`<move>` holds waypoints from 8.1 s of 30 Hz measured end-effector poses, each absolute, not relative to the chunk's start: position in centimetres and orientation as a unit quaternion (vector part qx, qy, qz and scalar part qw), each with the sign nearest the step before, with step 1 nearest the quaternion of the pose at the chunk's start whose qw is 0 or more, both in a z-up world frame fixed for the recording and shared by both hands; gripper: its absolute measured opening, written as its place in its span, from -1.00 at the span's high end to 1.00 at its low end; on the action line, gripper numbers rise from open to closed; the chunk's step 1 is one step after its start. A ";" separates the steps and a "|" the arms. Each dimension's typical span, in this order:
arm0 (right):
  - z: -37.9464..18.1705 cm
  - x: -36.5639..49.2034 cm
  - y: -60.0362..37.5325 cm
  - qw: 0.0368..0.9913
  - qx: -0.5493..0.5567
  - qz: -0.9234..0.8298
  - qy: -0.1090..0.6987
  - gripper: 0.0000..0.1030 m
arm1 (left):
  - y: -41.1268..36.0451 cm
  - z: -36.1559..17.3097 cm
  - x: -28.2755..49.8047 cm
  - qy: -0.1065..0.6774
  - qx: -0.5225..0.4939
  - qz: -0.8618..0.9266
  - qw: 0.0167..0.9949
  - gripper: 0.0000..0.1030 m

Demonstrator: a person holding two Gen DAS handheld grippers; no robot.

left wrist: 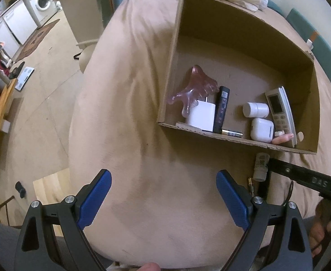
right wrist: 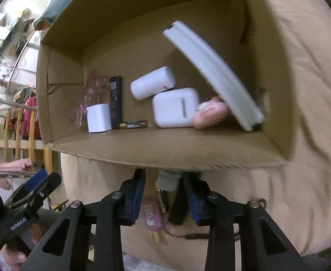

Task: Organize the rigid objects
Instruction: 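Open both tools and withdraw them toward the remaining items, then grasp the pink perfume bottle with the left tool while the right tool grasps the white pill bottle, then lower the perfume bottle into the box with the left tool while the right tool places the pill bottle, then open both tools and withdraw them toward the remaining items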

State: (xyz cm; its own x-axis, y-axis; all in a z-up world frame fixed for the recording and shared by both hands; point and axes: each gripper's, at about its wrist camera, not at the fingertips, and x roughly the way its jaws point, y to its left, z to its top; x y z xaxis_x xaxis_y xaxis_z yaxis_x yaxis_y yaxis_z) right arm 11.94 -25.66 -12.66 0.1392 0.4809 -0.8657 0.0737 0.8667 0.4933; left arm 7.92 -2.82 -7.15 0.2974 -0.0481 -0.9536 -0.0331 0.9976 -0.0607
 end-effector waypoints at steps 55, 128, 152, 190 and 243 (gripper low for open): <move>-8.5 8.7 -28.6 0.746 0.286 0.171 0.577 0.45 | -12.3 -15.3 6.3 0.724 -0.015 -0.041 0.688 0.56; -1.9 15.4 -25.1 0.860 0.128 0.130 0.477 0.45 | -6.3 -1.8 16.0 0.457 0.070 -0.006 0.886 0.56; -7.2 16.9 -24.2 0.809 0.125 0.128 0.560 0.45 | -7.0 -5.9 17.5 0.510 0.069 -0.012 0.857 0.56; -4.0 17.2 -27.3 0.858 0.182 0.085 0.474 -1.00 | -8.8 -2.6 15.1 0.436 0.073 -0.042 0.896 -0.69; -10.7 9.0 -29.1 0.762 0.249 0.053 0.596 -0.45 | -3.1 -5.9 8.0 0.574 -0.047 0.001 0.817 -0.75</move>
